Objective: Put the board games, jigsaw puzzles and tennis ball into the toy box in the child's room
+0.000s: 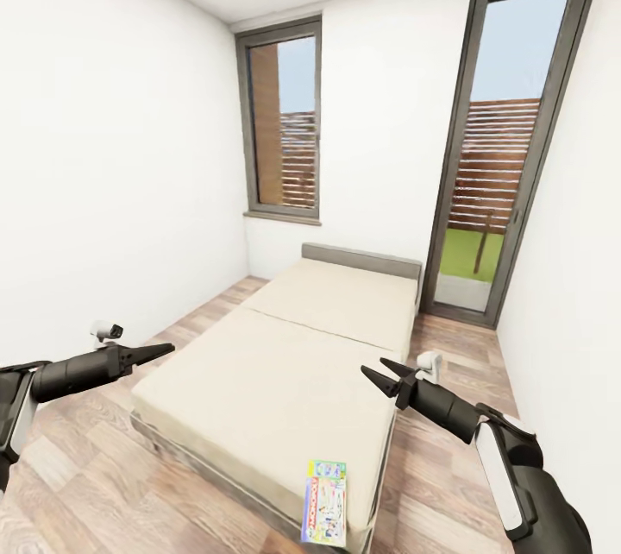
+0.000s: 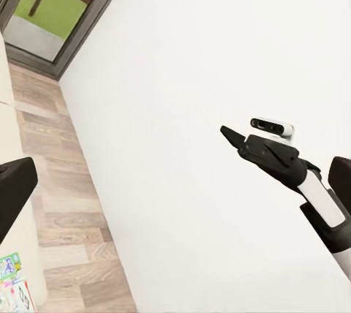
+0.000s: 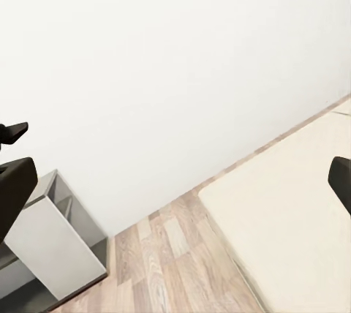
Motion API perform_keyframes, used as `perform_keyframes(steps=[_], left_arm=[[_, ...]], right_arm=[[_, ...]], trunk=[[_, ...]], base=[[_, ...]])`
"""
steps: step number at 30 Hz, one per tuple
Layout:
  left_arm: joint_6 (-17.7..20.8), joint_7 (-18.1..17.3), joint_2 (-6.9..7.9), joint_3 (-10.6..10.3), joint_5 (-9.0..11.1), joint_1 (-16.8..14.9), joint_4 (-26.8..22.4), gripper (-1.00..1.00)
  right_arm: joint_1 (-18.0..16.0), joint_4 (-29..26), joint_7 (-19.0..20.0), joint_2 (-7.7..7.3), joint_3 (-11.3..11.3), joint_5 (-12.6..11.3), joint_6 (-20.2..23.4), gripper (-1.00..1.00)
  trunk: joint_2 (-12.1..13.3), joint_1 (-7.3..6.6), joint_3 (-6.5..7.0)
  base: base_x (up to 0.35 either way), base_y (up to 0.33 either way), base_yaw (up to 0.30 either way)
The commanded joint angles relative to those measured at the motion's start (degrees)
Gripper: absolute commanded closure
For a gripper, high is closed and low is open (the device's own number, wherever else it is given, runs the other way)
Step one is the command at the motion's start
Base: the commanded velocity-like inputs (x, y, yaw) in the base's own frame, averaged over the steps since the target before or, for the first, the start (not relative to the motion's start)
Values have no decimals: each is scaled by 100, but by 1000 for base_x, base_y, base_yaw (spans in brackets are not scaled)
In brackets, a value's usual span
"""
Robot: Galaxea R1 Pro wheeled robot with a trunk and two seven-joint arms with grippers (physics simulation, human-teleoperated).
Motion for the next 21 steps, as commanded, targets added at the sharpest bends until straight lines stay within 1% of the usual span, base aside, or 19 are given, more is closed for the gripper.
perform_keyframes(steps=[1, 5, 13, 21], left_arm=[[61, -23, 1, 0, -2, 0, 3, -100], [61, -23, 7, 0, -1, 0, 2, -100], [61, -23, 10, 0, 6, 0, 2, -100], [59, -23, 10, 0, 6, 0, 2, -100]], right_arm=[[-2, 0, 7, 0, 0, -40, 46, -100], [-3, 19, 5, 6, -11, -42, 76, -100], [-4, 133, 7, -1, -82, -64, 99, -100], [-7, 163, 15, -8, -91, -73, 107, -100]], trunk=[[-4, 2, -1], [-4, 2, 1], [-4, 2, -16], [-4, 2, -70]], base=[[0, 166, -47], [0, 68, -19], [0, 9, -5], [0, 1, -105]])
